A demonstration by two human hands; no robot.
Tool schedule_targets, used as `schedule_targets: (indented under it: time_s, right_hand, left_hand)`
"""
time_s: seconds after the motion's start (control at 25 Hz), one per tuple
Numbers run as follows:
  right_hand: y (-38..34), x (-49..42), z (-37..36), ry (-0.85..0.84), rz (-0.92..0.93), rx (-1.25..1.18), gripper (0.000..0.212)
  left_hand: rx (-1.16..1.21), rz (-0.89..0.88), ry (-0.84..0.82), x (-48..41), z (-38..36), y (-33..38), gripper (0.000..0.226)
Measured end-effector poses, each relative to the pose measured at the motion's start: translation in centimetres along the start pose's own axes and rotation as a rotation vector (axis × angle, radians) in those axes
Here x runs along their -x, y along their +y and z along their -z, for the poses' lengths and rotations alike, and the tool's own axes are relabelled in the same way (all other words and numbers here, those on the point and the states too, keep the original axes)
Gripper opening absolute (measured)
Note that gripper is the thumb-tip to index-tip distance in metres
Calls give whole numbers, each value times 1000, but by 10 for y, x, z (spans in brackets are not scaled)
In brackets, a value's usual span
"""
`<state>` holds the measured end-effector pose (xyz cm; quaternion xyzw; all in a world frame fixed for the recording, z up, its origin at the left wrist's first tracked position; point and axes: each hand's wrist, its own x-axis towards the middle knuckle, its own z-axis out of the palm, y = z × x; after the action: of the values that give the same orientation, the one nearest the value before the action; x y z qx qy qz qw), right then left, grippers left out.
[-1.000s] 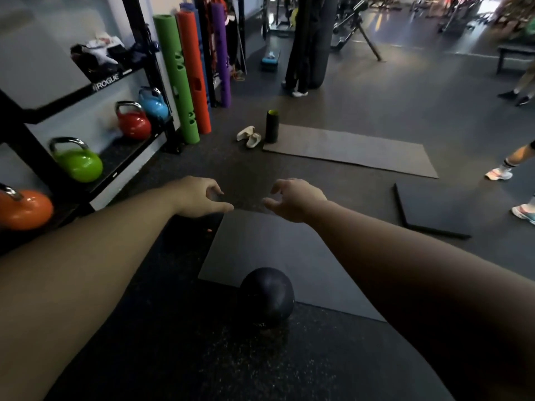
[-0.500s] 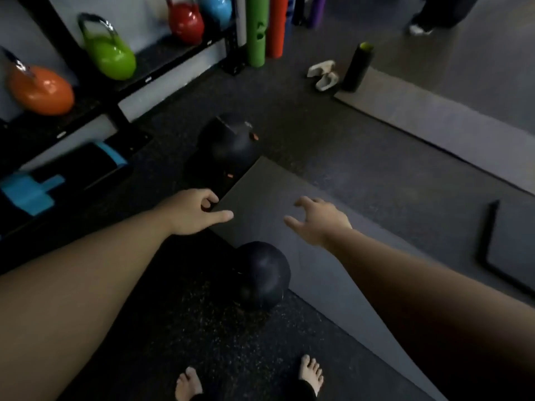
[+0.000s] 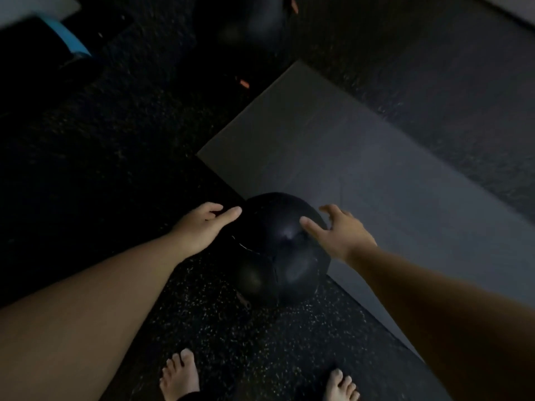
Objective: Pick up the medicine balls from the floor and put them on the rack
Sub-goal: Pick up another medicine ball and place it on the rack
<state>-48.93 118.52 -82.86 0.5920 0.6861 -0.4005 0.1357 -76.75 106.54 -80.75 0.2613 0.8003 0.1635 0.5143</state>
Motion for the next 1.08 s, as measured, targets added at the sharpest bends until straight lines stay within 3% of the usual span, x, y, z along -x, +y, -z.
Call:
schedule_targets:
  time_s: [0.28,0.4,0.52,0.64,0.76,0.96,1.08]
  right_hand:
    - [50,-58,-77,69,-43,-514,124]
    - [44,-56,-85,141,-29,-616,120]
    - [15,-46,-85,223,31,-671,112]
    - [-48,-29,-66,240,128,-717,114]
    - [-139,-6,-25,256,244,-744,119]
    - [-363,73,91,238,500,-738,124]
    - [-498,137,162,253,665,-755,120]
  left_hand:
    - [417,206,-20,-78,-76,-79,107]
    - [591,234,-10,-78,-86,-84,136]
    - [659,161,71,-70,-62,-74,144]
    - [673,70,175,-44,11,-54,140]
    - [685,30,249,-1,106,-18,122]
    - [661,-222,449,126,324,57,142]
    - [661,-361,600,210,452,101,133]
